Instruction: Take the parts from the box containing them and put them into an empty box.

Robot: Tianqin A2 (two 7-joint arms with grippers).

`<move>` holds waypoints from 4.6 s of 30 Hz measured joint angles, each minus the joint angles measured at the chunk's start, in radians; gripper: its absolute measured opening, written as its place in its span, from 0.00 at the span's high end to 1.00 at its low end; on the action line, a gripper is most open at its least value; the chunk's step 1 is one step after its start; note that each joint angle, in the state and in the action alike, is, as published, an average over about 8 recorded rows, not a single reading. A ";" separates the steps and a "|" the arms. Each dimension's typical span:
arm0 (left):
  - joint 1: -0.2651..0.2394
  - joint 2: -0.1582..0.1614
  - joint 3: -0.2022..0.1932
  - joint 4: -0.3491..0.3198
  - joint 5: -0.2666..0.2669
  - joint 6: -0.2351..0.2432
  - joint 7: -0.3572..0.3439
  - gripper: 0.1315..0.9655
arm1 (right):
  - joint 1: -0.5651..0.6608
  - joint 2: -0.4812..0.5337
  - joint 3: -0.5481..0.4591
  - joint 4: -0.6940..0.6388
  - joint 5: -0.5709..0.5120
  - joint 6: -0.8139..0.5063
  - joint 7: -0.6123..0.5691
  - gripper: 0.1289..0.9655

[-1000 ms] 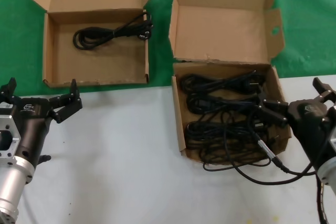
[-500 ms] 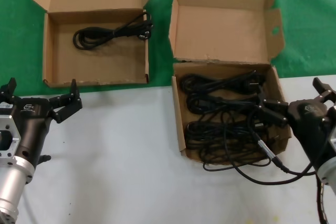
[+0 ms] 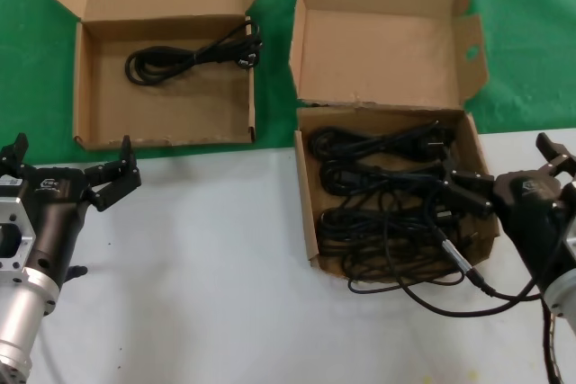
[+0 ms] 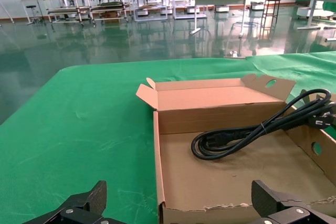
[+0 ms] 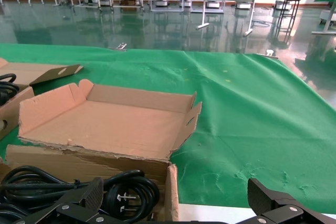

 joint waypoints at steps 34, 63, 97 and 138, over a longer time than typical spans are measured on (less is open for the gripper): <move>0.000 0.000 0.000 0.000 0.000 0.000 0.000 0.00 | 0.000 0.000 0.000 0.000 0.000 0.000 0.000 0.00; 0.000 0.000 0.000 0.000 0.000 0.000 0.000 0.00 | 0.000 0.000 0.000 0.000 0.000 0.000 0.000 0.00; 0.000 0.000 0.000 0.000 0.000 0.000 0.000 0.00 | 0.000 0.000 0.000 0.000 0.000 0.000 0.000 0.00; 0.000 0.000 0.000 0.000 0.000 0.000 0.000 0.00 | 0.000 0.000 0.000 0.000 0.000 0.000 0.000 0.00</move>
